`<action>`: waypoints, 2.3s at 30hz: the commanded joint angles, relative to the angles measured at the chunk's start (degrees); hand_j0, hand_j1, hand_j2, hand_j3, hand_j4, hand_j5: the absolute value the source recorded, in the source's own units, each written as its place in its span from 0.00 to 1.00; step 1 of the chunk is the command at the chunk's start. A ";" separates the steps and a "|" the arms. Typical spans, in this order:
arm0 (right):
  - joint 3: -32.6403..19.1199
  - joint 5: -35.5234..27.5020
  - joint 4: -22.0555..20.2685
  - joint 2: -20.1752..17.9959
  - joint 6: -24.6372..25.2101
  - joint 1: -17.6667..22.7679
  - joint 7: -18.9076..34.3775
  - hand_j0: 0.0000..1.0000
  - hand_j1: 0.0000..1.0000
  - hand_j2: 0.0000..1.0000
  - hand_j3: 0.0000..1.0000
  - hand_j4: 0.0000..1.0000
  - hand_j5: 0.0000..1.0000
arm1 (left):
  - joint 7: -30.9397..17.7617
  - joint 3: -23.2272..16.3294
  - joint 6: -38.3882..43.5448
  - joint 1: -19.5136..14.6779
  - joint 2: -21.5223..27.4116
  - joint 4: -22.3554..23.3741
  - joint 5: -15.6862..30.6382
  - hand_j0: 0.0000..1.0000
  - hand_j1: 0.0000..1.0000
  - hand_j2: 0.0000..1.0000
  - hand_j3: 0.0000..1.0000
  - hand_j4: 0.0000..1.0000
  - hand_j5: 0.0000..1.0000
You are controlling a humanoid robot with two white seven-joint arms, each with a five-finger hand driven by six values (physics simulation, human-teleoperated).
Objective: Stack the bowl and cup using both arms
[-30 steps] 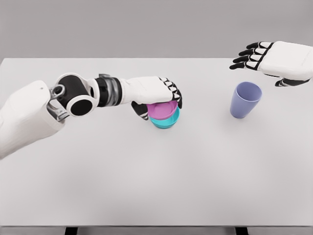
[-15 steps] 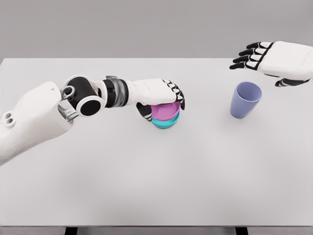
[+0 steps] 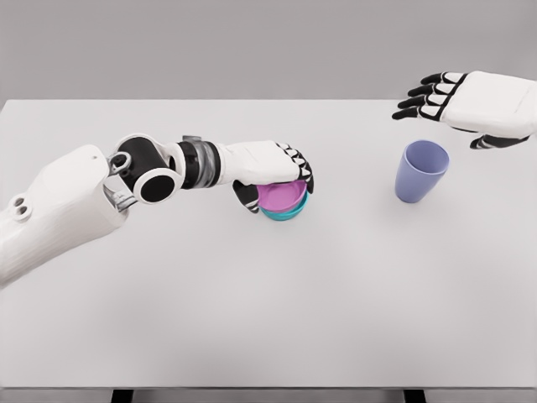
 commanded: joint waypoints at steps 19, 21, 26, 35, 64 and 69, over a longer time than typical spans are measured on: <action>0.00 -0.14 0.00 -0.33 0.16 -0.09 -0.03 1.00 1.00 1.00 1.00 1.00 1.00 | 0.03 0.13 -0.06 -0.09 -1.72 3.02 -0.02 0.70 0.70 0.70 0.70 0.70 0.70; 0.00 -0.23 0.00 -0.50 0.16 -0.09 -0.03 1.00 1.00 1.00 1.00 1.00 1.00 | 0.03 0.13 -0.06 -0.09 -1.72 3.54 -0.11 0.70 0.70 0.70 0.70 0.70 0.70; 0.00 -0.14 0.00 -0.42 0.16 -0.09 -0.03 1.00 1.00 1.00 1.00 1.00 1.00 | 0.03 0.22 -0.06 0.00 -1.80 3.90 -0.02 0.70 0.70 0.70 0.70 0.70 0.70; 0.00 -0.14 0.00 -0.42 0.16 -0.09 -0.03 1.00 1.00 1.00 1.00 1.00 1.00 | 0.03 0.39 -0.15 -0.09 -1.72 3.90 -0.02 1.00 1.00 1.00 1.00 1.00 1.00; 1.23 -10.25 -4.39 -5.77 0.16 1.41 -0.03 1.00 1.00 1.00 1.00 1.00 1.00 | 0.03 56.37 -14.03 38.32 17.18 -6.12 50.87 1.00 1.00 1.00 1.00 1.00 1.00; 6.86 -0.32 2.45 -1.91 0.16 -0.70 -0.03 1.00 1.00 1.00 1.00 1.00 1.00 | 0.03 59.02 -14.21 41.92 16.65 -6.12 46.04 1.00 1.00 1.00 1.00 1.00 1.00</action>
